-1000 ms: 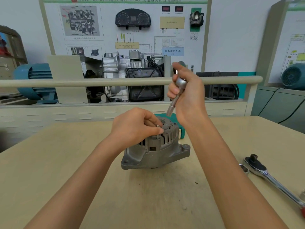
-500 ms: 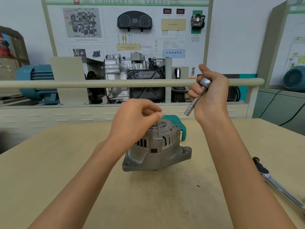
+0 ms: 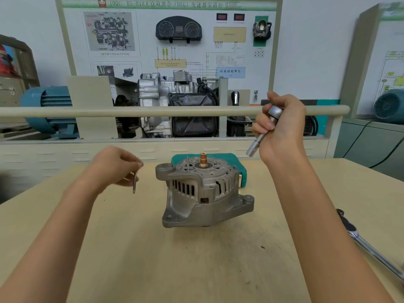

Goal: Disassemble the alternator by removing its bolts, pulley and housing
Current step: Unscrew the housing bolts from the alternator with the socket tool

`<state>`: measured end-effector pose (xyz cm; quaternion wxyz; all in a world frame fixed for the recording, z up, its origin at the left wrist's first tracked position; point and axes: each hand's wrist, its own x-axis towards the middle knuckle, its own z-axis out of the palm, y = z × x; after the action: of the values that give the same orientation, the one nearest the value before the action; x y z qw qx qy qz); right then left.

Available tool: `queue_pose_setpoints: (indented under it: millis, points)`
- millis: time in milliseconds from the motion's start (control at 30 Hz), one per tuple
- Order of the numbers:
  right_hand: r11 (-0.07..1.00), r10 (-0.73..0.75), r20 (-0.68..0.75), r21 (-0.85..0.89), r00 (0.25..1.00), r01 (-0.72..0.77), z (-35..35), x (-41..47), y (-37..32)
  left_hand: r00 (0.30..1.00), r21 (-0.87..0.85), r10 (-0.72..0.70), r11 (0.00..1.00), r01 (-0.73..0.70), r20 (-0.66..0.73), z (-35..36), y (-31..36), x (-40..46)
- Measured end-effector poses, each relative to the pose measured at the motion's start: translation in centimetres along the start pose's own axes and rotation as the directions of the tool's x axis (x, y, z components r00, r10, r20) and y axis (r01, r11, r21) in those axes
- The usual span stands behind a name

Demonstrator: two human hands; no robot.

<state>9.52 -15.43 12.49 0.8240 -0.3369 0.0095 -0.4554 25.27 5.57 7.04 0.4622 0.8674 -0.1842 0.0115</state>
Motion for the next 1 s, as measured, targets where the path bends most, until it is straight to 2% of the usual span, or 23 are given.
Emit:
queue_pose_setpoints:
  millis: [133, 233, 333, 500, 767, 867, 933, 1000]
  points:
    - [1.000, 0.010, -0.018, 0.001, 1.000, -0.010, -0.1, 0.0, -0.1, 0.987, 0.174, -0.106, 0.981, 0.084, 0.124, 2.2, -2.3, 1.4]
    - [1.000, 0.019, -0.017, -0.011, 1.000, -0.019, -0.1, 0.1, -0.2, 0.944, 0.307, -0.207, 0.944, 0.124, 0.256, 4.1, -4.0, 1.7]
    - [0.999, 0.032, -0.011, -0.031, 0.999, -0.032, -0.2, 0.1, -0.2, 0.903, 0.430, -0.289, 0.893, 0.134, 0.318, 5.3, -5.4, 1.8]
    - [0.997, 0.052, -0.009, -0.058, 0.999, -0.052, -0.1, 0.1, -0.3, 0.883, 0.485, -0.306, 0.868, 0.106, 0.355, 5.5, -6.2, 2.4]
    - [0.998, 0.059, -0.022, -0.033, 0.998, -0.060, -0.2, 0.2, -0.7, 0.866, 0.465, -0.323, 0.877, 0.123, 0.381, 4.9, -6.1, 2.1]
    - [0.998, 0.060, -0.035, -0.030, 0.998, -0.061, -0.4, 0.3, -0.8, 0.921, 0.421, -0.239, 0.902, 0.093, 0.309, 3.8, -4.7, 1.9]
    - [0.998, 0.059, -0.041, -0.027, 0.997, -0.060, -0.5, 0.3, -0.8, 0.980, 0.322, -0.106, 0.946, 0.046, 0.171, 2.8, -3.5, 1.8]
    - [0.998, 0.059, -0.049, -0.024, 0.997, -0.061, -0.6, 0.5, -0.8, 1.000, 0.212, 0.024, 0.977, -0.027, 0.016, 1.5, -1.7, 1.5]
